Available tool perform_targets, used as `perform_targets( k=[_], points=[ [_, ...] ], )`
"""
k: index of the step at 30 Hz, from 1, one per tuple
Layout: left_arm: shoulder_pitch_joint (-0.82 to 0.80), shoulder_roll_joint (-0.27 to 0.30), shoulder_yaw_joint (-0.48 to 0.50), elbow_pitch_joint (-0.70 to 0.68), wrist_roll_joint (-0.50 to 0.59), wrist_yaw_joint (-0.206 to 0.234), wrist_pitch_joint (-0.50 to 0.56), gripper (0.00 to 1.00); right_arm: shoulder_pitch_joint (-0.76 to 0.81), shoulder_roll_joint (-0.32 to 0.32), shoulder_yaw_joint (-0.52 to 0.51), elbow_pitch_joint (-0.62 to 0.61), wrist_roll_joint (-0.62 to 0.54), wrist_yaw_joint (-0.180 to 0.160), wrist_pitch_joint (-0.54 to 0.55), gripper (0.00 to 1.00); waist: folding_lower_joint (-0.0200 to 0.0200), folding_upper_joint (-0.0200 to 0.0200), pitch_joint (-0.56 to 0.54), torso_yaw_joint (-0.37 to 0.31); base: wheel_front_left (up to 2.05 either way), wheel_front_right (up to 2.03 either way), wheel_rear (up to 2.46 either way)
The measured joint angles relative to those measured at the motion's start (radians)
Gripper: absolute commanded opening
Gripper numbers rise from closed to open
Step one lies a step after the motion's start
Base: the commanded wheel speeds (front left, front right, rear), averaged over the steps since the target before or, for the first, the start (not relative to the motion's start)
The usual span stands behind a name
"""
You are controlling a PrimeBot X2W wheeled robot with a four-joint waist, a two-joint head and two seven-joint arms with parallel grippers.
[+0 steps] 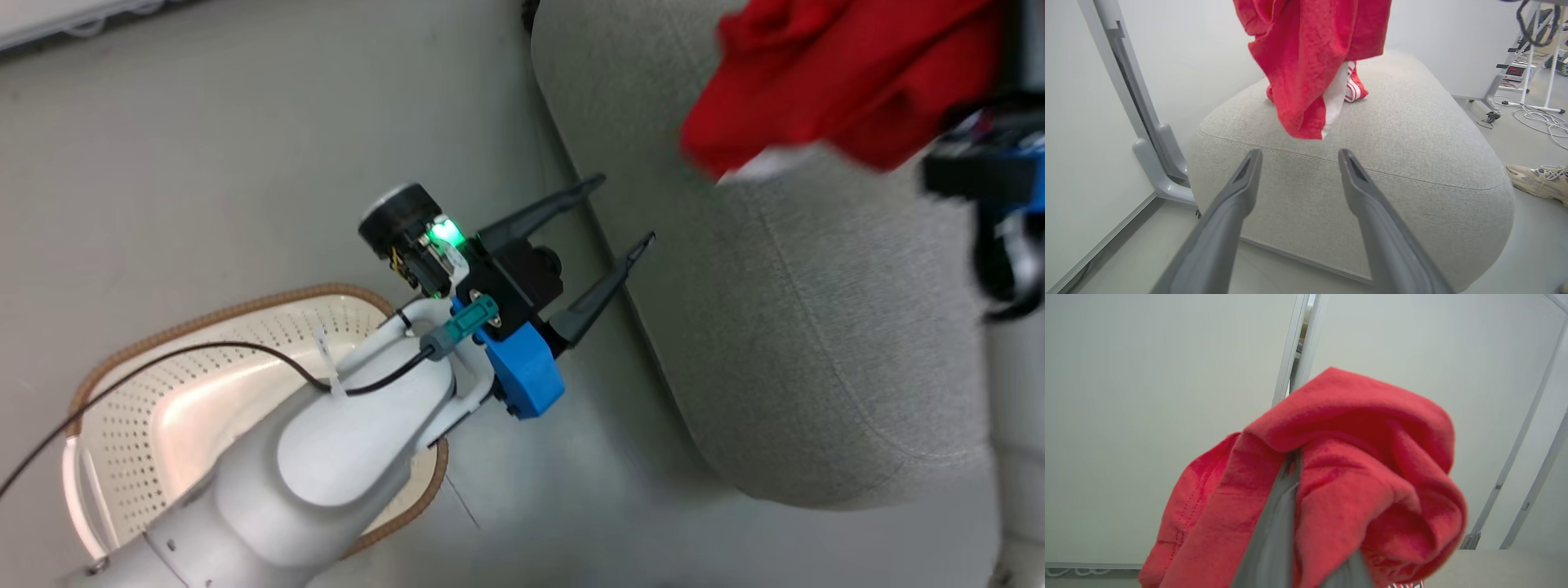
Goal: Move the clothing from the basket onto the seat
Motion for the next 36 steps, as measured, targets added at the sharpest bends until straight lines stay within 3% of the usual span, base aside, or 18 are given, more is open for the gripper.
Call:
perform_targets(
  k=[9,17,26,34,35,36],
  points=[
    [-0.077,0.069,0.015,-0.062,0.025,0.002,0.042,1.00,-0.164,-0.176,-0.235,-0.067,0.022,0.000,0.000,0.00,0.0000,0.0000,0.178,0.016,0.00,0.00,0.00],
    [-0.125,0.106,0.019,-0.119,0.048,0.009,0.077,1.00,-0.190,-0.289,-0.369,0.091,0.036,0.000,0.000,0.00,0.0001,0.0000,0.313,0.027,0.00,0.00,0.00],
    [-0.134,0.132,0.018,-0.149,0.050,0.018,0.085,1.00,-0.156,-0.263,-0.396,0.282,0.008,0.000,0.000,0.00,0.0001,0.0000,0.369,0.033,0.00,0.00,0.00],
    [-0.134,0.144,0.016,-0.160,0.049,0.019,0.093,1.00,-0.147,-0.221,-0.381,0.372,0.005,0.000,0.000,0.00,0.0000,0.0000,0.370,0.029,0.00,0.00,0.00],
    [-0.134,0.145,0.016,-0.160,0.047,0.021,0.094,1.00,-0.147,-0.220,-0.381,0.383,0.005,0.000,0.000,0.35,0.0000,0.0000,0.368,0.028,0.00,0.00,0.00],
    [-0.135,0.147,0.016,-0.160,0.047,0.021,0.094,1.00,-0.147,-0.218,-0.382,0.394,0.006,0.000,0.000,1.00,0.0000,0.0000,0.366,0.028,0.00,0.00,0.00]
  ],
)
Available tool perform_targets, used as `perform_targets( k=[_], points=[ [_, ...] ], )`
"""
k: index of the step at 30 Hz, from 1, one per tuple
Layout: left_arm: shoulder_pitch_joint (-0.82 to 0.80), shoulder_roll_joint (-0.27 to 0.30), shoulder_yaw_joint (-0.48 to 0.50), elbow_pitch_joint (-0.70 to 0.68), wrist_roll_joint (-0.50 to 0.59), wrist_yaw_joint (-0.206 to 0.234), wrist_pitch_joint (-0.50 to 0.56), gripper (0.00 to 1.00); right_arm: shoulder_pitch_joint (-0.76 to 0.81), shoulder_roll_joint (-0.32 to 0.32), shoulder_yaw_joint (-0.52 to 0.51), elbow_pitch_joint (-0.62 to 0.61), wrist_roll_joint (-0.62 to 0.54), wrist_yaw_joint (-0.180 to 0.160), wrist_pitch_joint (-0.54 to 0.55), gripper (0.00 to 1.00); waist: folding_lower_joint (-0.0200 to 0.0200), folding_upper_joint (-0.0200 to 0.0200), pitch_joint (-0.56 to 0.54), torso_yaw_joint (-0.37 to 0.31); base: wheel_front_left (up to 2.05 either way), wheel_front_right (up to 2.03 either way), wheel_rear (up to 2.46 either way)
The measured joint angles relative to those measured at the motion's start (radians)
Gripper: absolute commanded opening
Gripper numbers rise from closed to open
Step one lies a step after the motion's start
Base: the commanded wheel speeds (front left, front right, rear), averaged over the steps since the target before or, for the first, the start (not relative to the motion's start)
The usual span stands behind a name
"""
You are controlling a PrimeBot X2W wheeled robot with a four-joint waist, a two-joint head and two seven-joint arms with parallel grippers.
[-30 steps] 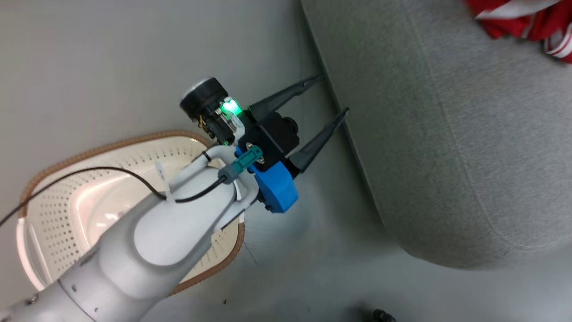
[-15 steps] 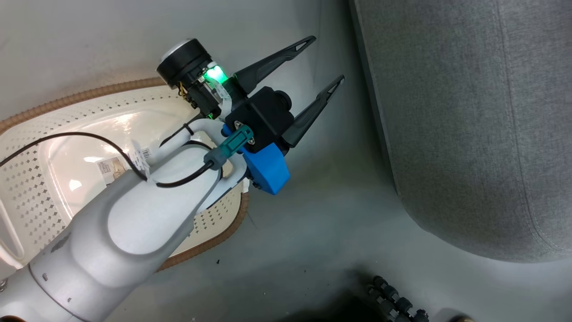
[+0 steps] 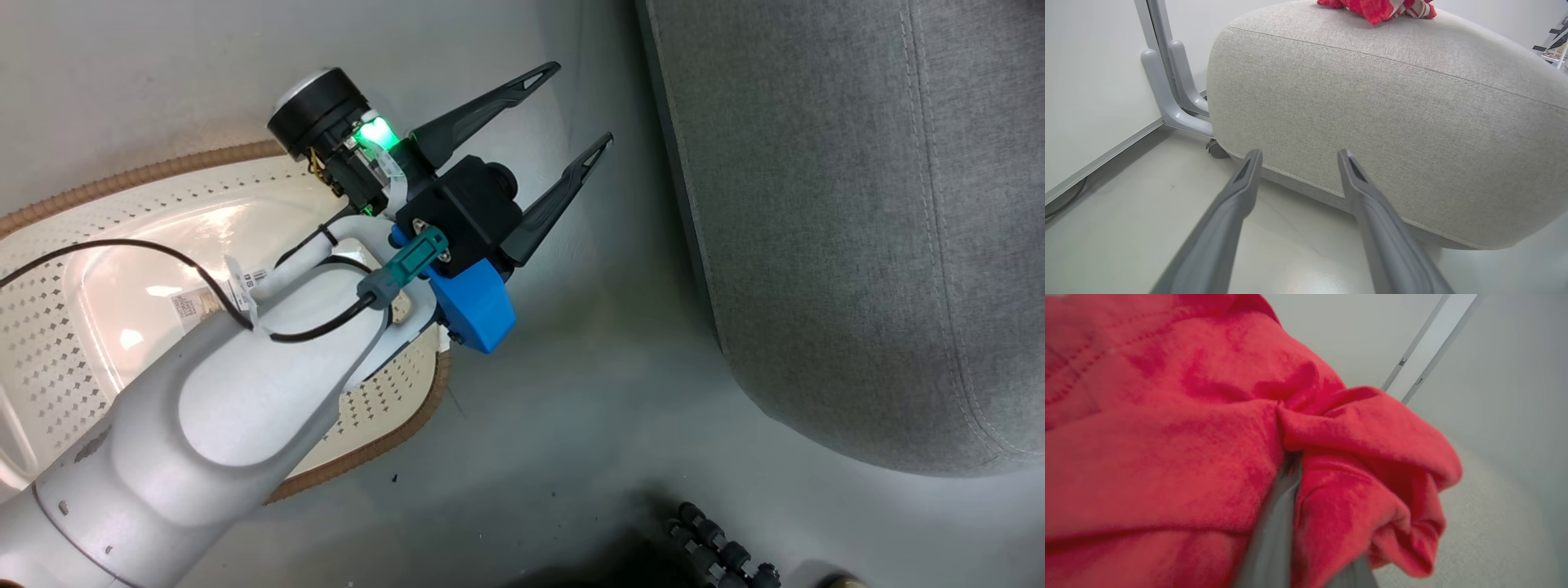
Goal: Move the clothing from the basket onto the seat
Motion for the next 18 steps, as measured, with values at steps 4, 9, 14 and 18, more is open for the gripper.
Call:
perform_targets(
  k=[4,9,14,18],
  points=[
    [0.001,0.000,-0.002,0.002,-0.006,0.007,-0.006,1.00,0.006,0.012,-0.013,0.014,0.002,0.000,0.000,1.00,0.0000,0.0000,-0.019,-0.001,0.00,0.00,0.00],
    [0.022,-0.008,-0.007,0.023,-0.018,0.014,-0.032,1.00,0.083,0.037,-0.037,-0.007,0.004,0.000,0.000,1.00,0.0000,0.0000,-0.068,-0.004,0.00,0.00,0.00],
    [0.049,-0.027,-0.007,0.054,-0.040,0.018,-0.072,1.00,0.177,0.054,-0.060,-0.041,-0.002,0.000,0.000,1.00,-0.0001,0.0000,-0.141,-0.008,0.00,0.00,0.00],
    [0.094,-0.044,0.009,0.092,-0.074,0.039,-0.117,1.00,0.242,0.055,-0.065,-0.098,-0.018,0.000,0.000,1.00,-0.0001,0.0000,-0.228,-0.004,0.00,0.00,0.00]
  ],
)
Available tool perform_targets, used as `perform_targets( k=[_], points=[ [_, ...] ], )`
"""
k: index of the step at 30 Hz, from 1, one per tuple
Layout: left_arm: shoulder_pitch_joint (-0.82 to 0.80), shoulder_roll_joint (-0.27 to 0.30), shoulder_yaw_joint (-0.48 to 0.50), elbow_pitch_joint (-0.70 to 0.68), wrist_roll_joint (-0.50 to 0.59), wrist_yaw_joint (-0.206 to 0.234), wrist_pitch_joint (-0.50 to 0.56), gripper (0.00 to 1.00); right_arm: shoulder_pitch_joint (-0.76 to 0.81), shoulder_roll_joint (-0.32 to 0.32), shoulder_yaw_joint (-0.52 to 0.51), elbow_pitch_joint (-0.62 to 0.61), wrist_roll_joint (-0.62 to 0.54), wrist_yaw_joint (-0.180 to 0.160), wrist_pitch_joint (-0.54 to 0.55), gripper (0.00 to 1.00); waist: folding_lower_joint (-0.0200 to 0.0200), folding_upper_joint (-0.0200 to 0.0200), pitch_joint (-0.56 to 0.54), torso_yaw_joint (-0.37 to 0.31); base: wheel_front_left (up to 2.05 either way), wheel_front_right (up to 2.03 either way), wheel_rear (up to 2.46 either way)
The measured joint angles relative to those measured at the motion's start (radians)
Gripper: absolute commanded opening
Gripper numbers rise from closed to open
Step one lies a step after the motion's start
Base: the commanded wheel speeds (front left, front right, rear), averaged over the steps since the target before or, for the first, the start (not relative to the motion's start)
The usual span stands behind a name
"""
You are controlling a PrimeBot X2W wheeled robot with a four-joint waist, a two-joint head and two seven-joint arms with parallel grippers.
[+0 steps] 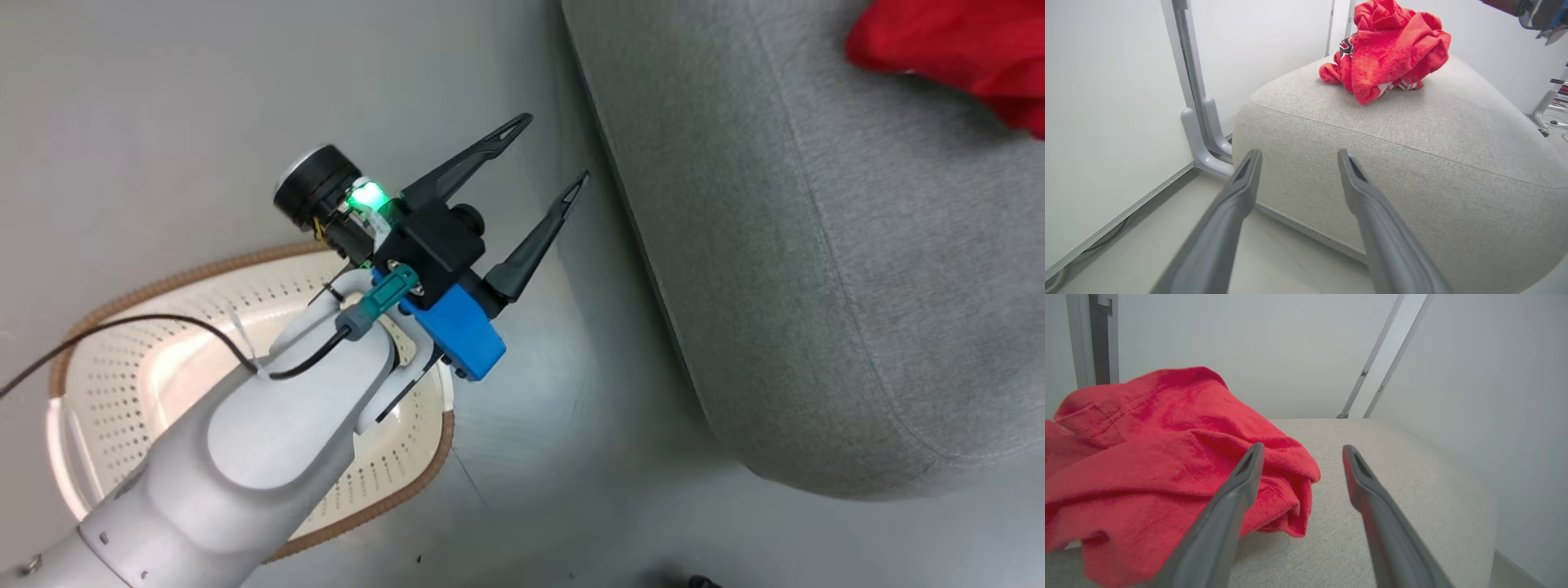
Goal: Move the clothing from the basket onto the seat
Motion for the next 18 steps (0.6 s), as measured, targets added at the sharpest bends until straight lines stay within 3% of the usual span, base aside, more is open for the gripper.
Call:
perform_targets(
  k=[9,18],
  points=[
    [0.109,-0.012,0.094,0.052,-0.075,0.063,-0.058,1.00,0.067,0.041,0.159,-0.142,-0.007,0.000,0.000,1.00,-0.0003,0.0000,-0.174,0.029,0.00,0.00,0.00],
    [0.275,-0.001,0.308,0.012,-0.087,0.117,-0.064,1.00,0.104,0.115,0.407,-0.202,-0.015,0.000,0.000,1.00,-0.0003,0.0000,-0.342,0.109,0.00,0.00,0.00]
  ],
)
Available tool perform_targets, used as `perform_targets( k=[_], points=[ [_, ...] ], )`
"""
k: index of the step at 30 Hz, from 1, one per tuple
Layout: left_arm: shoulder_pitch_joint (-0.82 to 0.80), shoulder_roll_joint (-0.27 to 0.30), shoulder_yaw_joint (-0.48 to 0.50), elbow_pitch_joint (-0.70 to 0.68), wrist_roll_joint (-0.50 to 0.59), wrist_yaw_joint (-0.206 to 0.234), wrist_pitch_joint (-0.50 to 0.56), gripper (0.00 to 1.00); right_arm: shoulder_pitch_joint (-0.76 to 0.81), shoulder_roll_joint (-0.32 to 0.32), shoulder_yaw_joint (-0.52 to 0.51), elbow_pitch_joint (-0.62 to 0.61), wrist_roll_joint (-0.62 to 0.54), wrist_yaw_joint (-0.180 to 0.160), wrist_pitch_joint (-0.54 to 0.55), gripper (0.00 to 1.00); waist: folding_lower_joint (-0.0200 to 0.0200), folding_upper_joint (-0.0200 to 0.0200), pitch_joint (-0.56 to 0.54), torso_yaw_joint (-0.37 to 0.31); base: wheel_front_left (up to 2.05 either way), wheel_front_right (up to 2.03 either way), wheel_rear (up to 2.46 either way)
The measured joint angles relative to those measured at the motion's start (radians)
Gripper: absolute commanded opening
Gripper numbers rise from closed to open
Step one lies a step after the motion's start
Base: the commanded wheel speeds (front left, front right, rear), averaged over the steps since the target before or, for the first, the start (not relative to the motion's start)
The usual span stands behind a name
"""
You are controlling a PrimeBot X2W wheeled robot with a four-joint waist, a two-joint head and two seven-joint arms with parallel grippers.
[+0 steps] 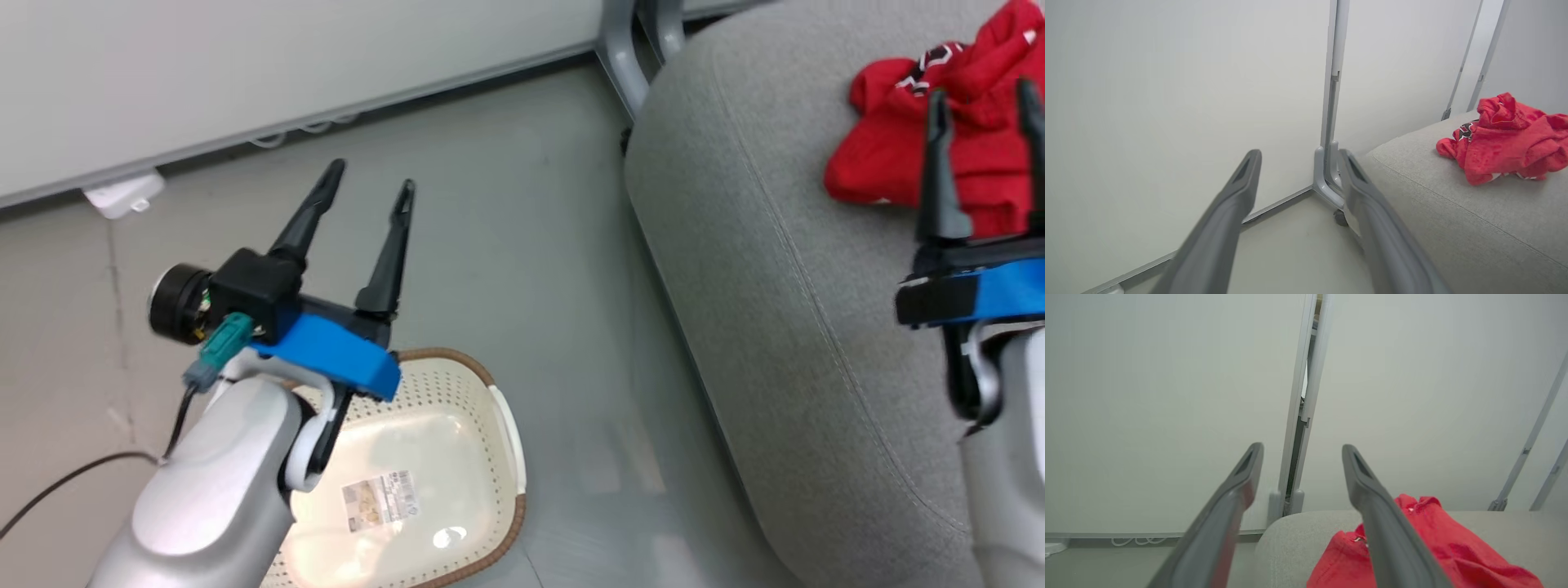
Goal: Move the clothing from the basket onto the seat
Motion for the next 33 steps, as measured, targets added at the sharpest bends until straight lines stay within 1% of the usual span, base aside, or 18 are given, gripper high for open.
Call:
perform_targets(
  k=[1,2,3,4,5,6,8,9,10,12,13,19,23,25,26,29,33],
  points=[
    [0.019,0.001,0.026,-0.006,0.005,0.002,0.000,1.00,0.001,0.006,0.018,0.003,0.008,0.000,0.000,1.00,0.0000,0.0000,-0.013,0.010,0.00,0.00,0.00],
    [0.057,-0.001,0.072,-0.016,0.015,0.008,0.000,1.00,0.005,0.021,0.064,0.015,0.031,0.000,0.000,1.00,0.0000,0.0000,-0.039,0.031,0.00,0.00,0.00],
    [0.057,-0.001,0.072,-0.016,0.015,0.008,0.000,1.00,0.005,0.021,0.064,0.015,0.031,0.000,0.000,1.00,0.0000,0.0000,-0.039,0.031,0.00,0.00,0.00],
    [0.098,-0.005,0.112,-0.020,0.029,0.007,-0.001,1.00,0.014,0.024,0.100,0.024,0.031,0.000,0.000,1.00,0.0000,0.0000,-0.063,0.052,0.00,0.00,0.00],
    [0.098,-0.005,0.112,-0.020,0.029,0.007,-0.001,1.00,0.014,0.024,0.100,0.024,0.031,0.000,0.000,1.00,0.0000,0.0000,-0.063,0.052,0.00,0.00,0.00],
    [0.138,-0.018,0.148,-0.023,0.043,0.007,-0.001,1.00,0.025,0.029,0.133,0.035,0.036,0.000,0.000,1.00,0.0000,0.0000,-0.087,0.073,0.00,0.00,0.00],
    [0.174,-0.030,0.184,-0.026,0.055,0.002,-0.001,1.00,0.042,0.041,0.163,0.045,0.040,0.000,0.000,1.00,0.0001,0.0000,-0.110,0.093,0.00,0.00,0.00],
    [0.174,-0.030,0.184,-0.026,0.055,0.002,-0.001,1.00,0.042,0.041,0.163,0.045,0.040,0.000,0.000,1.00,0.0001,0.0000,-0.110,0.093,0.00,0.00,0.00],
    [0.213,-0.038,0.225,-0.030,0.068,-0.001,-0.001,1.00,0.063,0.053,0.189,0.056,0.047,0.000,0.000,1.00,0.0001,0.0000,-0.132,0.112,0.00,0.00,0.00],
    [0.231,-0.044,0.243,-0.032,0.077,-0.003,-0.001,1.00,0.074,0.058,0.198,0.061,0.050,0.000,0.000,1.00,0.0001,0.0000,-0.143,0.121,0.00,0.00,0.00],
    [0.268,-0.060,0.277,-0.036,0.092,-0.011,-0.001,1.00,0.099,0.068,0.210,0.069,0.056,0.000,0.000,1.00,0.0001,0.0001,-0.164,0.139,0.00,0.00,0.00],
    [0.370,-0.103,0.357,-0.039,0.136,-0.037,-0.001,1.00,0.193,0.102,0.212,0.079,0.070,0.000,0.000,1.00,0.0002,0.0000,-0.225,0.182,0.00,0.00,0.00],
    [0.421,-0.132,0.403,-0.045,0.167,-0.064,-0.001,1.00,0.258,0.120,0.204,0.081,0.070,0.000,0.000,1.00,0.0002,0.0000,-0.256,0.203,0.00,0.00,0.00],
    [0.433,-0.140,0.413,-0.046,0.174,-0.071,-0.001,1.00,0.272,0.123,0.202,0.081,0.070,0.000,0.000,1.00,0.0001,0.0000,-0.263,0.207,0.00,0.00,0.00],
    [0.459,-0.156,0.433,-0.051,0.183,-0.084,-0.001,1.00,0.295,0.128,0.197,0.080,0.070,0.000,0.000,1.00,0.0001,0.0000,-0.275,0.213,0.00,0.00,0.00],
    [0.489,-0.172,0.460,-0.051,0.199,-0.107,-0.001,1.00,0.328,0.136,0.184,0.077,0.070,0.000,0.000,1.00,0.0002,0.0000,-0.290,0.219,0.00,0.00,0.00],
    [0.514,-0.190,0.490,-0.048,0.222,-0.125,-0.001,1.00,0.368,0.143,0.166,0.071,0.069,0.000,0.000,1.00,0.0002,0.0000,-0.306,0.225,0.00,0.00,0.00]
  ],
)
